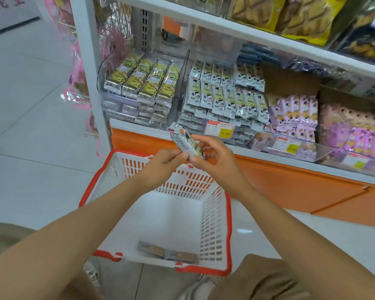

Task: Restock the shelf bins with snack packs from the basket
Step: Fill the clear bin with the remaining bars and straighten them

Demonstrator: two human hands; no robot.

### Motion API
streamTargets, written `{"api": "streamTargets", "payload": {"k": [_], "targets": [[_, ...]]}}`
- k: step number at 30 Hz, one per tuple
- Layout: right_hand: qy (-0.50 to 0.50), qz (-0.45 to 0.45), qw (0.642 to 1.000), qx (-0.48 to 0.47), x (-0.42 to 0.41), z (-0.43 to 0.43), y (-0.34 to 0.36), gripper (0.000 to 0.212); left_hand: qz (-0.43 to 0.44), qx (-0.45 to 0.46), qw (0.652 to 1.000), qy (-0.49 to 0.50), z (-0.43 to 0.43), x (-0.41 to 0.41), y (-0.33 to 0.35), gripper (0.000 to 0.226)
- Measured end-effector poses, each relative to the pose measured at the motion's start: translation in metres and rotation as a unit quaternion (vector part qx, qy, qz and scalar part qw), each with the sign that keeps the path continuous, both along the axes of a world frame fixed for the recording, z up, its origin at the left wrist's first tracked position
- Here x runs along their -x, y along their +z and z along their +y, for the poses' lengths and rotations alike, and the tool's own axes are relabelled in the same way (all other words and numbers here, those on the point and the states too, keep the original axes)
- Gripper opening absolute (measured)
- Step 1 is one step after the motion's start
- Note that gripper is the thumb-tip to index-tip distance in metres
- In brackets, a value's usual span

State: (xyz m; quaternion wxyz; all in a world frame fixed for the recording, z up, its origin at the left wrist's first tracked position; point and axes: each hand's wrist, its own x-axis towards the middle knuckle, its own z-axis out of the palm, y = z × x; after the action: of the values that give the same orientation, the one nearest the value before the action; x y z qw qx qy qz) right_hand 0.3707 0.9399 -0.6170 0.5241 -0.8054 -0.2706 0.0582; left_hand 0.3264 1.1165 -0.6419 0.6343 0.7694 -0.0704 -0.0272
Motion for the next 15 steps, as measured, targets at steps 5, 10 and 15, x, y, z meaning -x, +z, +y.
{"api": "streamTargets", "payload": {"k": [5, 10, 15], "targets": [[-0.076, -0.084, 0.994, -0.006, -0.024, -0.009, 0.037, 0.04, -0.137, -0.179, 0.97, 0.09, 0.011, -0.025, 0.013, 0.031], [-0.181, -0.175, 0.967, 0.029, -0.08, -0.015, 0.072, 0.03, -0.27, -0.375, 0.873, 0.157, 0.033, -0.061, 0.03, 0.041], [-0.253, -0.218, 0.933, 0.136, -0.147, -0.008, 0.093, 0.032, -0.246, -0.487, 0.821, 0.167, 0.045, -0.089, 0.029, 0.049]]}}
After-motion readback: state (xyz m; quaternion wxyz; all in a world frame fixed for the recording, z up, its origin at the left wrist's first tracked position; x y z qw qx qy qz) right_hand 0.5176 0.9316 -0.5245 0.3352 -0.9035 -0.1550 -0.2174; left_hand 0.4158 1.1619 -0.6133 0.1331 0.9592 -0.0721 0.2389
